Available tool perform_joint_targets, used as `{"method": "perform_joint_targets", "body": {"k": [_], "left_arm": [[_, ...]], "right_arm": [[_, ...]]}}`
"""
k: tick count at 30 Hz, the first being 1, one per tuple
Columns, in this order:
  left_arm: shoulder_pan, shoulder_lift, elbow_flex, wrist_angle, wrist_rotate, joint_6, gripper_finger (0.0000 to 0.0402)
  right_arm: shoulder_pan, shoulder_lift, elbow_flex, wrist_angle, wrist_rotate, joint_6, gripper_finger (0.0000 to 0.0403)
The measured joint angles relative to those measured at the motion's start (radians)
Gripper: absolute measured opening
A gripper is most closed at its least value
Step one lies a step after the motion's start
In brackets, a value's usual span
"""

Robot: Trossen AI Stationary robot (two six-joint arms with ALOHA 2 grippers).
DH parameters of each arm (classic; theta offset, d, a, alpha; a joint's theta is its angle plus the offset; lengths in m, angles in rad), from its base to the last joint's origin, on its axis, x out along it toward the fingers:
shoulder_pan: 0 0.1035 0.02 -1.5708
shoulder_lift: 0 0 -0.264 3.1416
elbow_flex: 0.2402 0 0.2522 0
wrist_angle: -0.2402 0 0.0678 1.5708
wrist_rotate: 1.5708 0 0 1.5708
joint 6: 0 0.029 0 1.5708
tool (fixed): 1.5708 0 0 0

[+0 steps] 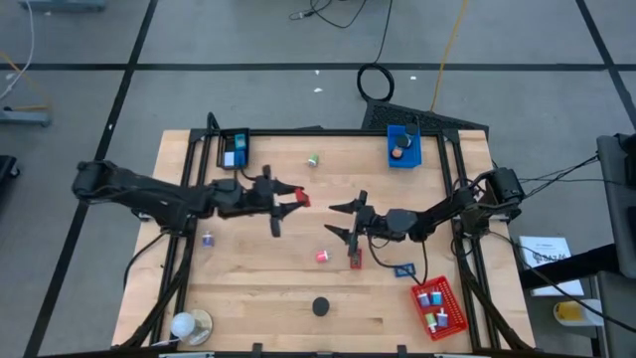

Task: Pick & Place Office items
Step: Put the top red digital timer into the black basket

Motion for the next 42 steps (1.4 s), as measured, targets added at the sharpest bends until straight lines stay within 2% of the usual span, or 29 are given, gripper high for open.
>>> {"method": "perform_joint_targets", "body": {"k": [7,13,16,20,24,31,35,38,42], "left_arm": [[-0.023,-0.255,0.000,-0.405,-0.113,-0.103,0.0160],[-0.032,-0.477,0.078,-0.930,-0.283,-0.226,0.0160],[-0.002,-0.544,0.131,-1.163,-0.357,-0.298,0.0160],[0.103,-0.572,0.153,-1.336,-0.386,-0.355,0.0160],[0.278,-0.540,0.137,-1.348,-0.344,-0.330,0.0160],[0.646,-0.380,0.136,-1.208,-0.094,-0.208,0.0160],[0.824,-0.256,0.136,-1.178,-0.045,-0.192,0.0160],[0.910,-0.175,0.136,-1.174,-0.029,-0.177,0.0160],[0.959,-0.100,0.131,-1.133,-0.029,-0.183,0.0160]], "right_arm": [[0.000,0.000,0.000,-0.036,0.001,-0.006,0.0173],[-0.001,0.000,0.000,-0.063,0.002,-0.006,0.0093],[-0.005,0.000,0.000,-0.065,0.000,-0.012,0.0060],[-0.006,0.000,0.000,-0.064,0.000,-0.014,0.0026],[-0.006,0.000,0.000,-0.063,0.000,-0.009,0.0003],[-0.005,0.000,0.000,-0.064,-0.001,-0.010,0.0008],[-0.005,0.000,0.000,-0.071,-0.001,-0.010,0.0002],[-0.005,0.000,0.000,-0.070,-0.001,-0.010,0.0001],[-0.005,0.000,0.000,-0.070,-0.002,-0.010,0.0002]]}}
